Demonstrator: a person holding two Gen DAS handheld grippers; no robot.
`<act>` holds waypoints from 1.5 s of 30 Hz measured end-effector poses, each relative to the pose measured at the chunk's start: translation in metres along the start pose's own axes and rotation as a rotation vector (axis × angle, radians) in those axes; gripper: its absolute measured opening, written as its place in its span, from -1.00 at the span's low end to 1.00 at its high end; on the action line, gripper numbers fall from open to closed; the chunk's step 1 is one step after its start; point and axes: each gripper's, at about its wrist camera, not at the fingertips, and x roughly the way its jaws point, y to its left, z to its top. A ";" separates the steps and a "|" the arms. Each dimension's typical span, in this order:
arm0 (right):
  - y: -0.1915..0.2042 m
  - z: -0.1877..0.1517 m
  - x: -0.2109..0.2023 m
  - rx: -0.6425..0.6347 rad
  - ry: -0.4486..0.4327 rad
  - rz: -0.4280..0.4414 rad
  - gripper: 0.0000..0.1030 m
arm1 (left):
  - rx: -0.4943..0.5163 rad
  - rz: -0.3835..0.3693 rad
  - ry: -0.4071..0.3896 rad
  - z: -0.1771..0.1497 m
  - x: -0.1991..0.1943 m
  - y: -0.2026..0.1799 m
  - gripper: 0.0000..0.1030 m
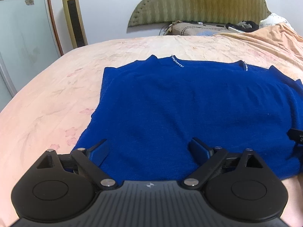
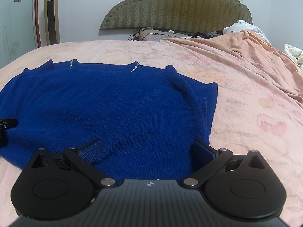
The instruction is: Fold small clothes
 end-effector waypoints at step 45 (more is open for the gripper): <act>0.218 -0.032 -0.069 -0.622 -0.202 0.160 0.97 | -0.143 -0.351 0.175 0.085 0.088 0.111 0.92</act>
